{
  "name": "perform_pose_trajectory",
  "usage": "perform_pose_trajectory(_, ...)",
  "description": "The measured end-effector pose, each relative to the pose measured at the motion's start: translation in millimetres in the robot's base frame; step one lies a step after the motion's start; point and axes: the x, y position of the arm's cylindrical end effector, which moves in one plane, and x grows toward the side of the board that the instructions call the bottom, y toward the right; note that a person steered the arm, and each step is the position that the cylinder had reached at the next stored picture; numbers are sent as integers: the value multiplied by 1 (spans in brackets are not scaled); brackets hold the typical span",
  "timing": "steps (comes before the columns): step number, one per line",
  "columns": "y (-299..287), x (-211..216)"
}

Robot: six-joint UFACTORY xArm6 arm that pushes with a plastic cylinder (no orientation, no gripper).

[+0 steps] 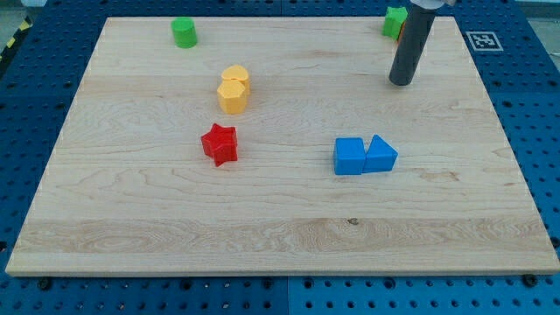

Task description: Separate the red circle from the green star

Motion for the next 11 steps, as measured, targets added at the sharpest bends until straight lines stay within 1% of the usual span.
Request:
perform_pose_trajectory(1,0,0)
perform_pose_trajectory(2,23,0)
perform_pose_trajectory(3,59,-5)
perform_pose_trajectory(4,83,-30)
perform_pose_trajectory(5,112,-64)
perform_pose_trajectory(6,113,-112)
perform_pose_trajectory(7,111,-125)
perform_pose_trajectory(8,89,-132)
perform_pose_trajectory(11,46,-101)
